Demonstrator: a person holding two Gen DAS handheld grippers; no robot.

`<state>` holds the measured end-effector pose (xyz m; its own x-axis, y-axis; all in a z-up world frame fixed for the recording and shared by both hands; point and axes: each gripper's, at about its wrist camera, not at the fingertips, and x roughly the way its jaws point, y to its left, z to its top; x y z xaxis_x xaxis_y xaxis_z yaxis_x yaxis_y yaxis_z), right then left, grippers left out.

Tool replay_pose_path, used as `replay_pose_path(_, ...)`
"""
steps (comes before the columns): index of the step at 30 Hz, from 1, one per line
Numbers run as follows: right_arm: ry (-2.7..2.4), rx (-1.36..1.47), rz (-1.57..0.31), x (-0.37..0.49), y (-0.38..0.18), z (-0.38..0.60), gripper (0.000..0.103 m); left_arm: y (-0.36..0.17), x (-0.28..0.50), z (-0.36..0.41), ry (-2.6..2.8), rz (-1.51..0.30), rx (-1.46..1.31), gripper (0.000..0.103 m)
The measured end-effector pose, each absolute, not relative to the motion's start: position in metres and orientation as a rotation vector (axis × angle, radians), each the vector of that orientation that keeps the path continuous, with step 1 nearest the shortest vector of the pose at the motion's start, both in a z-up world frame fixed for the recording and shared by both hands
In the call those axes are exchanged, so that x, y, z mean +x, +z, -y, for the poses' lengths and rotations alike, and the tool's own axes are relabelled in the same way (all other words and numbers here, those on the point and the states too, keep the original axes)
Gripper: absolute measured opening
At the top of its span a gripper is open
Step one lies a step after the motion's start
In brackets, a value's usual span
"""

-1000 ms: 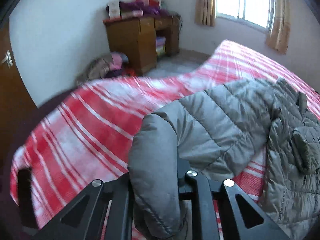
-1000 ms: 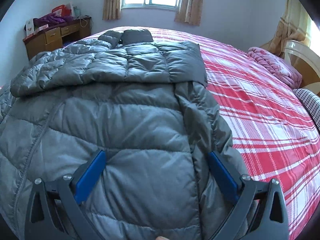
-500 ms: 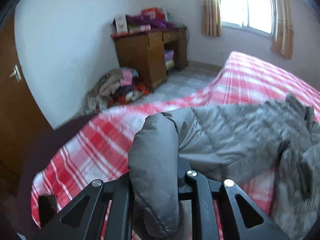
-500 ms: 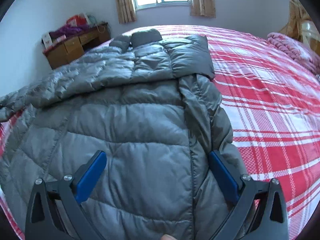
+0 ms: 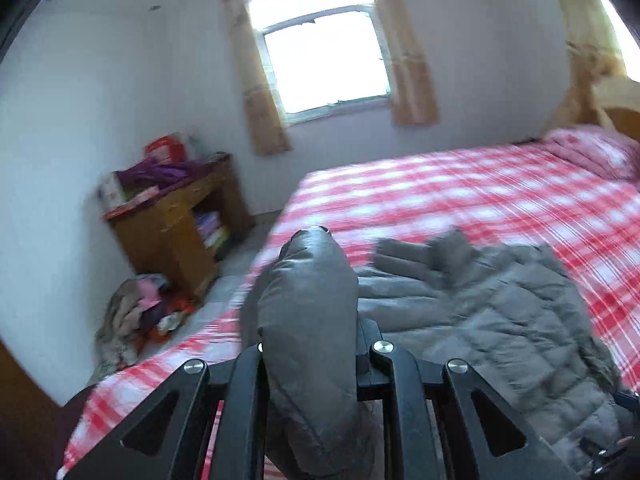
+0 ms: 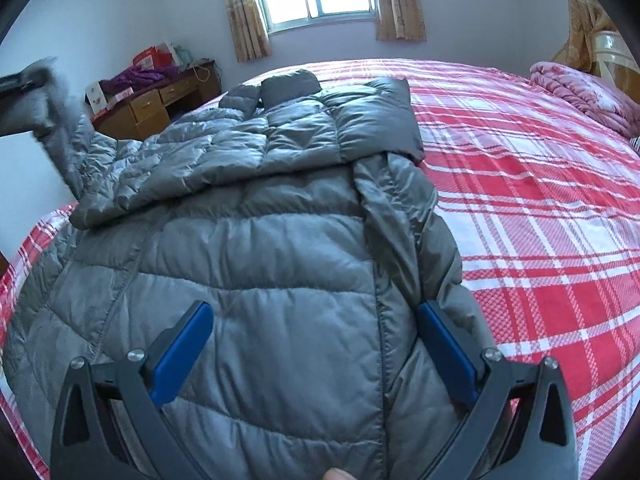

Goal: Fold large clothes
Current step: 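Grasp the other sleeve cuff with the left gripper and lift it, then fold the held sleeve across the jacket front and release it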

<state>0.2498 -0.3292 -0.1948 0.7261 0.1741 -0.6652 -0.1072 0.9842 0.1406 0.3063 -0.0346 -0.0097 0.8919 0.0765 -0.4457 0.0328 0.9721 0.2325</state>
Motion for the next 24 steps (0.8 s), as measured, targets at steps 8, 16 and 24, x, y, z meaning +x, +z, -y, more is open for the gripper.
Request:
replay_pose_path(8,0.165,0.111,-0.731,0.248,-0.194,0.332,0.103,-0.085,0.315,0.138,-0.095,-0.558,0.35,0.016)
replay_pose_path(16,0.163,0.105,-0.73,0.247,-0.195,0.333,0.103,-0.105,0.293,0.157,-0.111,-0.525,0.443,0.081)
replay_pose_path(24,0.143,0.129,-0.761,0.251,-0.186,0.337,0.103,-0.107,0.271,0.079,-0.049,-0.52,0.353,0.087)
